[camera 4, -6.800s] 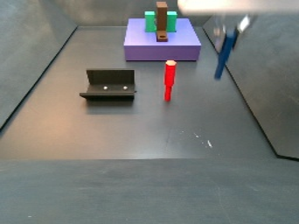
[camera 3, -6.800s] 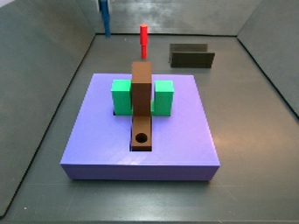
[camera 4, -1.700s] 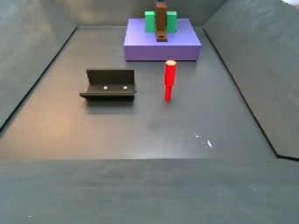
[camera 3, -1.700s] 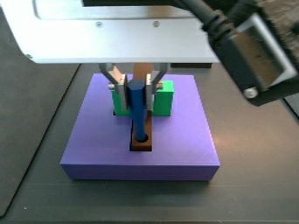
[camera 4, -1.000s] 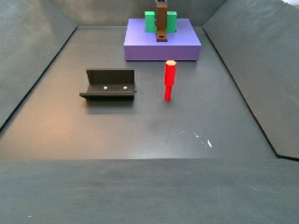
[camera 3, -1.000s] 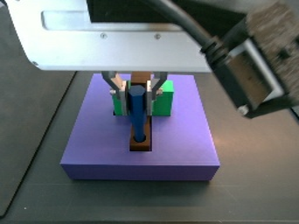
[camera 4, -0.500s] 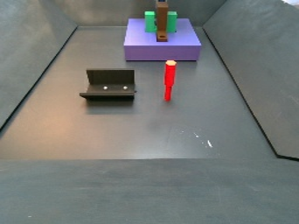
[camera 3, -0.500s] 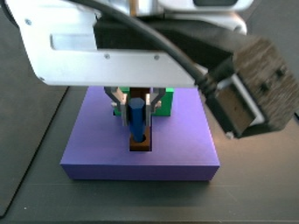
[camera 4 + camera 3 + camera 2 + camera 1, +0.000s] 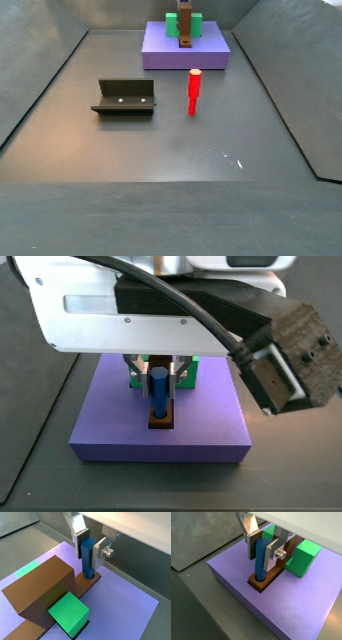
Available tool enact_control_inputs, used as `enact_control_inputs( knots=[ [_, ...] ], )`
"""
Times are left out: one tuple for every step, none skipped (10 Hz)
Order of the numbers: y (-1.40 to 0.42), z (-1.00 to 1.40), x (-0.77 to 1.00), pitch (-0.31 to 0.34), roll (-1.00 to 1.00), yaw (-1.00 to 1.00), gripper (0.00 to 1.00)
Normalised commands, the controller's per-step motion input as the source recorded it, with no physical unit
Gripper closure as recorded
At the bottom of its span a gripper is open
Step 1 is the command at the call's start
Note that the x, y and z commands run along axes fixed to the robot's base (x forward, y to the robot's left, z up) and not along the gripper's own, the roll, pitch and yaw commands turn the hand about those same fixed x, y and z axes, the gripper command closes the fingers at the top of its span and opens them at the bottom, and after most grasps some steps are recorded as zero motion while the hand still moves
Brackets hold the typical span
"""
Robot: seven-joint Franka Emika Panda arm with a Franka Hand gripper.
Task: Pick up the blue object. Move up. Move to above the board. Insert the blue object.
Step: Insert the blue object.
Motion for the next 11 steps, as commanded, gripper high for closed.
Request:
enact_control_inputs(
  knots=[
    [-0.23, -0.13, 0.09, 0.179, 0.43, 0.00, 1.00],
    [-0.27, -0.25, 0.00, 0.100, 0.30, -0.01, 1.00],
    [-0.20, -0.41, 0.00, 0.000, 0.18, 0.00, 1.00],
    [-0.16, -0.49, -0.01, -0.046, 0.05, 0.00, 1.00],
    [0.00, -0.57, 0.00, -0.139, 0.00, 0.00, 1.00],
    [0.27, -0.49, 0.08, -0.140, -0.06, 0.00, 1.00],
    [0.12, -0.13, 0.00, 0.000, 0.13, 0.00, 1.00],
    [-0.03, 0.00, 0.01, 0.000, 0.00, 0.00, 1.00],
    [0.00, -0.24, 0.00, -0.059, 0.00, -0.02, 1.00],
    [-0.04, -0.49, -0.14, -0.153, 0.00, -0.02, 1.00],
    [-0.02, -0.59, -0.19, -0.173, 0.00, -0.03, 1.00]
  ],
)
